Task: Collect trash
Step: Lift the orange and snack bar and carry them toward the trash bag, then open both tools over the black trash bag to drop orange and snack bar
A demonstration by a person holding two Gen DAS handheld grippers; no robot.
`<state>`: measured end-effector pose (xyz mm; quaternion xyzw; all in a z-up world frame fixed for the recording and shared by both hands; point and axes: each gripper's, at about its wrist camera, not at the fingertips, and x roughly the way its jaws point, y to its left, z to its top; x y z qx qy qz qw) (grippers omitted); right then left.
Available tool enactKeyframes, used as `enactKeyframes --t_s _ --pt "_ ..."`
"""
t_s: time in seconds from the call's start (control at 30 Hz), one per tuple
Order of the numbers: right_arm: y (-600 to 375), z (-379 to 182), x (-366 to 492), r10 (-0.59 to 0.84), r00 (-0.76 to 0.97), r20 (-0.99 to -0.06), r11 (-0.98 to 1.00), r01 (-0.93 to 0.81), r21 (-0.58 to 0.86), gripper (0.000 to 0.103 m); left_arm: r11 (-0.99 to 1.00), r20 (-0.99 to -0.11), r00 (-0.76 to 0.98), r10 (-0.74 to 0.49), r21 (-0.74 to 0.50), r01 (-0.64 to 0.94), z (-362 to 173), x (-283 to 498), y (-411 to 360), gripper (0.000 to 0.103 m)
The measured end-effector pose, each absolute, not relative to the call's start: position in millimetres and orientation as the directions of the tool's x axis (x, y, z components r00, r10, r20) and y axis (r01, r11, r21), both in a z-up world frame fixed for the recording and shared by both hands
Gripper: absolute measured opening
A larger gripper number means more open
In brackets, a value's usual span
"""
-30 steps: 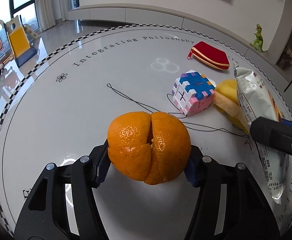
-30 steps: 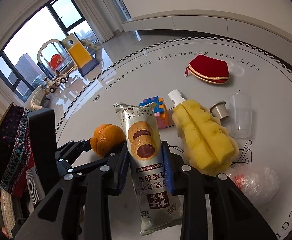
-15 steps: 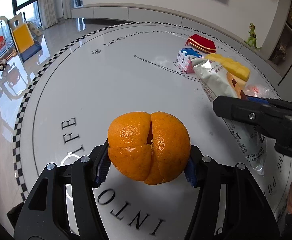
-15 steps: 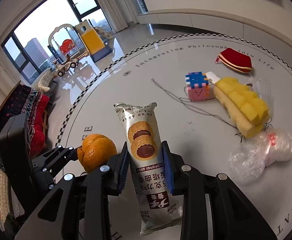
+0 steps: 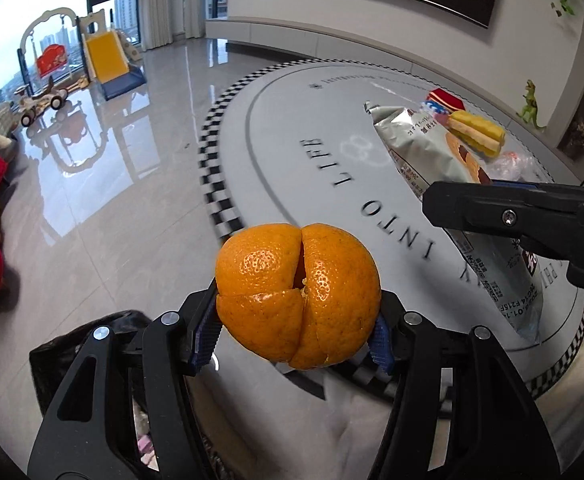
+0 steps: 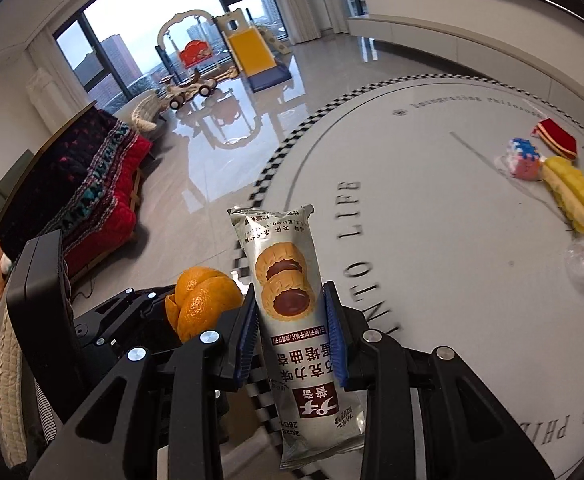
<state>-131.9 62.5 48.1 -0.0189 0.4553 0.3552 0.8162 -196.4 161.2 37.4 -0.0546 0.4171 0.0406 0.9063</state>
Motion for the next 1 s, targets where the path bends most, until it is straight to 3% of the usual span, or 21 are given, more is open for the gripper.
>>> enactKeyframes --t_s 0.63,0.7,0.73,0.77,0.8,1.0 --pt "233 1 -287 0.54 0.057 -0.84 0.52 -0.807 0.28 0.033 0.828 -0.83 0.493 0.262 -0.07 -0.557 -27 -380 314 0.059" --pt "246 -2 -294 0.543 0.034 -0.839 0.508 -0.809 0.296 0.036 0.8 -0.836 0.468 0.287 -0.06 -0.597 -31 -393 326 0.061" --pt "252 -3 -296 0.539 0.033 -0.842 0.51 -0.808 0.295 0.046 0.782 -0.838 0.451 0.306 -0.048 -0.621 -31 -398 331 0.072" --pt "256 -3 -297 0.533 0.05 -0.845 0.52 -0.807 0.28 0.054 0.759 -0.837 0.434 0.334 -0.035 -0.651 -30 -403 335 0.099" --pt "258 0 -299 0.538 0.071 -0.84 0.523 -0.809 0.267 0.062 0.734 -0.828 0.426 0.364 -0.026 -0.679 -29 -409 340 0.097" --pt "253 2 -298 0.548 0.098 -0.831 0.528 -0.811 0.253 0.062 0.718 -0.817 0.425 0.389 -0.02 -0.695 -25 -418 347 0.097"
